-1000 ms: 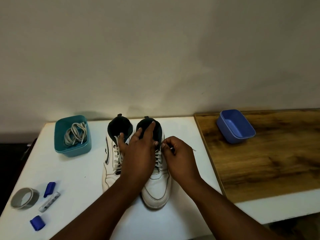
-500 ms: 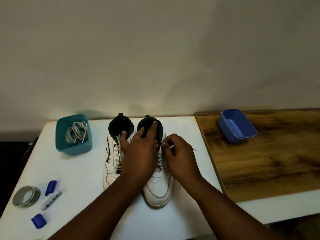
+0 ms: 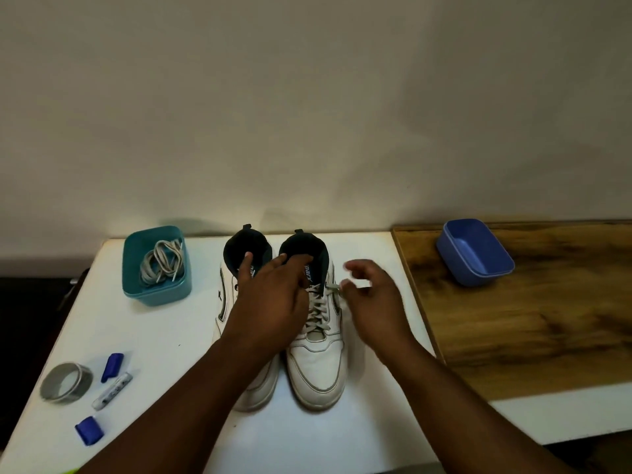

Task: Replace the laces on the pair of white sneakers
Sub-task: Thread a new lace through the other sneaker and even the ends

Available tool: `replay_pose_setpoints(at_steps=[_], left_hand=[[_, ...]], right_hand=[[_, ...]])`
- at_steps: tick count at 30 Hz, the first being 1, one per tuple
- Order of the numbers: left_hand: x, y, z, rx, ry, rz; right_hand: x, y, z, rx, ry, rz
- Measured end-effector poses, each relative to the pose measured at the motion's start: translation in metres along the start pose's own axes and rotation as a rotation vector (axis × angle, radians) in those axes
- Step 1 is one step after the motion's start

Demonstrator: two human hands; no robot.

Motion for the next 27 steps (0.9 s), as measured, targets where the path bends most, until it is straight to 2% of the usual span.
replay_pose_setpoints(at_steps=[2, 5, 8, 10, 12, 14, 17, 19, 21, 23, 27], left_hand=[[0.003, 0.001, 0.000, -0.001, 0.003, -0.015], [0.008, 0.003, 0.001, 0.014, 0.016, -0.030], [0.004, 0.001, 0.002, 0.045, 0.012, -0.039], [0.002, 0.001, 0.000, 0.067, 0.001, -0.049], [0.002, 0.003, -0.003, 0.066, -0.017, -0.063], [0.005, 0.006, -0.004, 0.047, -0.028, -0.075], [0.006, 0.007, 0.000, -0.006, -0.033, -0.051], [0.005, 0.006, 0.004, -0.051, -0.054, -0.023], [0.004, 0.007, 0.009, -0.110, -0.072, 0.003], [0.006, 0.007, 0.017, -0.176, -0.052, 0.047], [0.006, 0.009, 0.033, -0.296, -0.023, 0.070]], right_hand=[[0.006, 0.007, -0.011, 0.092, 0.194, 0.122], [0.013, 0.008, -0.006, 0.047, 0.301, 0.214], [0.017, 0.008, 0.001, -0.047, 0.512, 0.301], [0.018, 0.010, 0.003, -0.098, 0.543, 0.333], [0.021, 0.014, 0.001, -0.112, 0.444, 0.355], [0.026, 0.015, 0.002, -0.121, 0.295, 0.340], [0.027, 0.008, 0.007, -0.048, 0.238, 0.267], [0.011, 0.004, 0.008, 0.045, 0.356, 0.105], [-0.004, 0.005, 0.013, -0.009, 0.492, -0.005], [-0.006, 0.004, 0.014, -0.062, 0.460, -0.032], [-0.003, 0.002, 0.001, 0.084, 0.330, -0.009]])
Point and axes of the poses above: each hand's wrist, its own y-axis away from the middle knuckle, its own z-axis out of the back of the hand, x = y × z, the point moved 5 cm from there along -y, towards the middle knuckle, and after that the axes turned 3 degrees about -z, right-handed, at the moved point
